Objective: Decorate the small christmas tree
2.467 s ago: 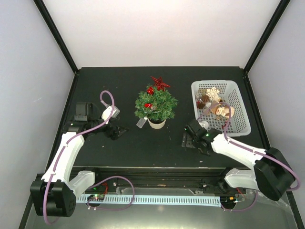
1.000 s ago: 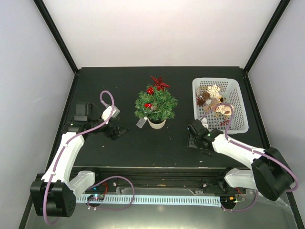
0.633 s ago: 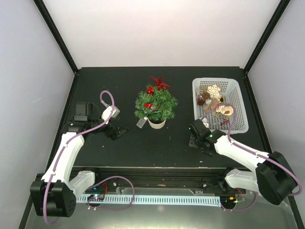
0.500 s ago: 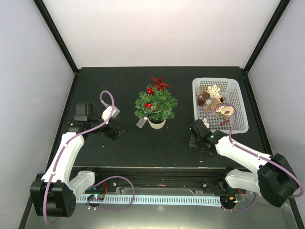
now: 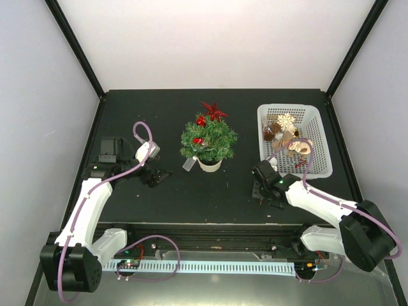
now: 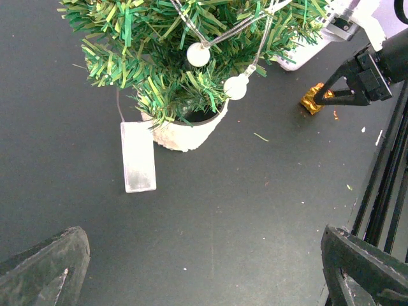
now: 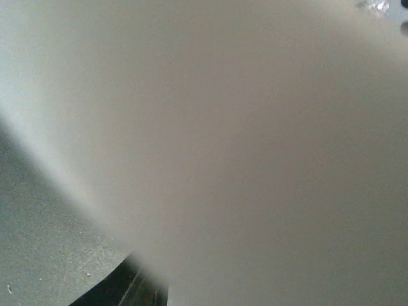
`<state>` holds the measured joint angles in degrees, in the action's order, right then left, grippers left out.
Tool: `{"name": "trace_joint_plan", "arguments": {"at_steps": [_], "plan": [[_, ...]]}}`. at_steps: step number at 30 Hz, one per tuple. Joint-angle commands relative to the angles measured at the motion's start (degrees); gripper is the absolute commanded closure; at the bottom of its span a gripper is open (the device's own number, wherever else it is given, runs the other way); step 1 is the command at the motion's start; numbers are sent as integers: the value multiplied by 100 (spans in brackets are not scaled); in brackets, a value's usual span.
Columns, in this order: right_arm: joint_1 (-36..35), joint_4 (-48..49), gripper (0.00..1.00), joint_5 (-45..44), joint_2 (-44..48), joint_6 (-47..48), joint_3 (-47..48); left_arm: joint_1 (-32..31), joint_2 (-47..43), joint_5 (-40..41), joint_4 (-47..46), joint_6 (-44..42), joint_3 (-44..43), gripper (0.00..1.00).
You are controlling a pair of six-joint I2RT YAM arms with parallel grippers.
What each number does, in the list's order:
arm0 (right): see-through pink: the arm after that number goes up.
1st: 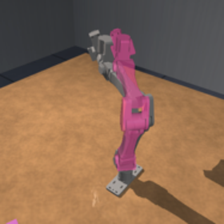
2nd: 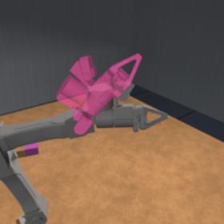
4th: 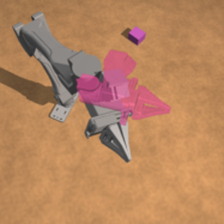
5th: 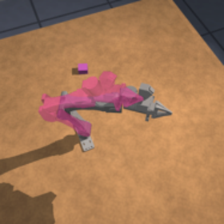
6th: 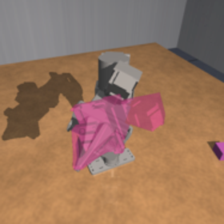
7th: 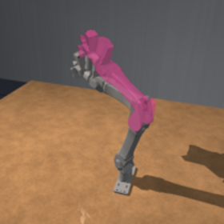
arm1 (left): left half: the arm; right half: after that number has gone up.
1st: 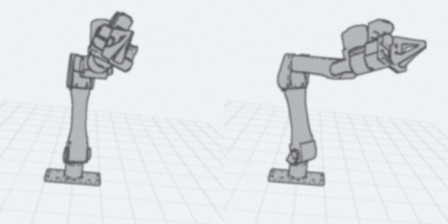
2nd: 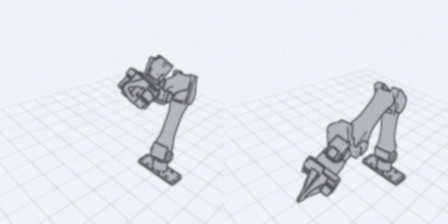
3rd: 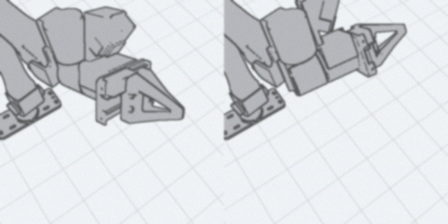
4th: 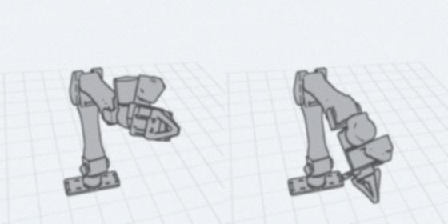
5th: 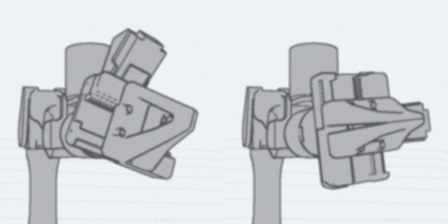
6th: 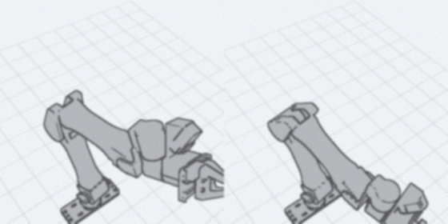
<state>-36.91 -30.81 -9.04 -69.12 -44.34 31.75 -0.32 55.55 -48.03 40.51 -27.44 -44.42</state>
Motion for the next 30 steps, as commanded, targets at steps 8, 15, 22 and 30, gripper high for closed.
{"name": "trace_joint_plan", "arguments": {"at_steps": [8,15,22,30], "plan": [[17,-322,68,-111,538,220,246,34,-53,-122,-9,-51,-39,1],[15,-430,71,134,1166,619,741,33,-40,-112,-10,-51,-39,1],[9,-382,70,312,1074,1140,1932,39,-44,-73,-40,-34,-31,1],[16,-4,69,1203,785,1500,2726,37,-35,-68,-12,-52,-42,1]]}}
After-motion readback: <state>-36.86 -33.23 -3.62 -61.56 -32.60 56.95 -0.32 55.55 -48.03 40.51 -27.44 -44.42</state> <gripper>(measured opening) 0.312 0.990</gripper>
